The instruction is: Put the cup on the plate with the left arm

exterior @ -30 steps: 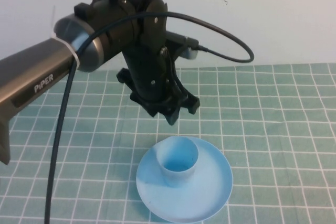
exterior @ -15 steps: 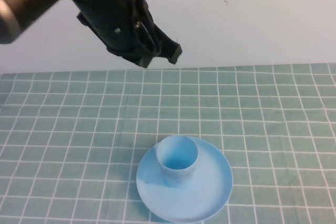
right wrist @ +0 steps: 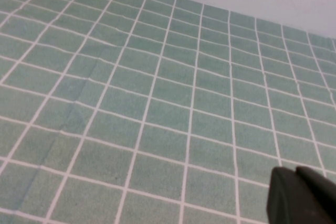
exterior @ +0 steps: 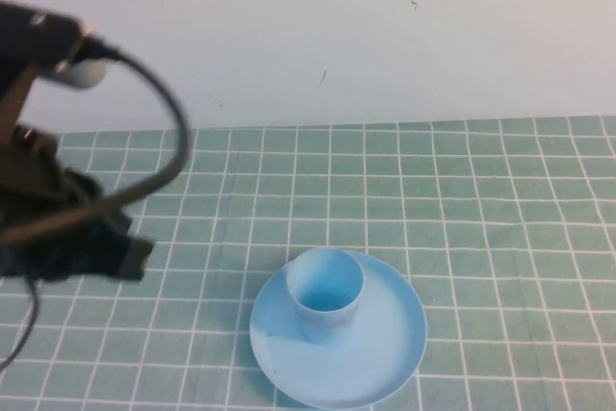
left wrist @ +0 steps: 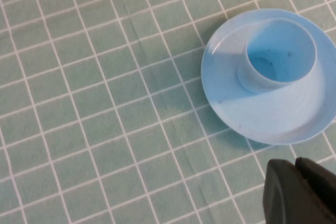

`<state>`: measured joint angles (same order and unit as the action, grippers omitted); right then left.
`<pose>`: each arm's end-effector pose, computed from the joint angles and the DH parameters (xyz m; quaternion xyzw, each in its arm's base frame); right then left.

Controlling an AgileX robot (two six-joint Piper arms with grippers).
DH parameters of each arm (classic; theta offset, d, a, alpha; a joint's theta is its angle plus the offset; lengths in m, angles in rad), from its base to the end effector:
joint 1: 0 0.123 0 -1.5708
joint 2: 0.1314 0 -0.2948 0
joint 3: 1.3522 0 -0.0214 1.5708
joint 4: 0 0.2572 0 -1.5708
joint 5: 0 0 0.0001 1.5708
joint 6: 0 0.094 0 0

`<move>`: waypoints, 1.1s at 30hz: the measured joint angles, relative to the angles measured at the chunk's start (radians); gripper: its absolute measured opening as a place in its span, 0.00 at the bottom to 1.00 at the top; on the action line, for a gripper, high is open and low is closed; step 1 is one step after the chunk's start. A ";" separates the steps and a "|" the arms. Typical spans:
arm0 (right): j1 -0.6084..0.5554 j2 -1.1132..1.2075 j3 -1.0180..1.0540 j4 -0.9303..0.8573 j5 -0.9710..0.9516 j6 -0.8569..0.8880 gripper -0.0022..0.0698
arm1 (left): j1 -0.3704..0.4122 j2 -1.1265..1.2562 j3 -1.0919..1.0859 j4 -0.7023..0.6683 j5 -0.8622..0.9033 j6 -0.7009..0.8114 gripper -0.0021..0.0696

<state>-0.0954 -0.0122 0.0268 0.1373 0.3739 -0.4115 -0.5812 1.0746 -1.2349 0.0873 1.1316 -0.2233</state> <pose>0.0522 -0.0003 0.1704 -0.0903 0.7991 -0.0922 0.5872 0.1699 -0.1027 0.4097 0.1716 0.9250 -0.0917 0.3265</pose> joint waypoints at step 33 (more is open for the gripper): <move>0.000 0.000 0.000 0.000 0.000 0.000 0.03 | 0.164 -0.545 0.412 -0.139 0.123 -0.141 0.03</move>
<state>-0.0954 -0.0122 0.0268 0.1373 0.3739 -0.4115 -0.4174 0.5300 -0.8226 -0.0519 1.2546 -0.3647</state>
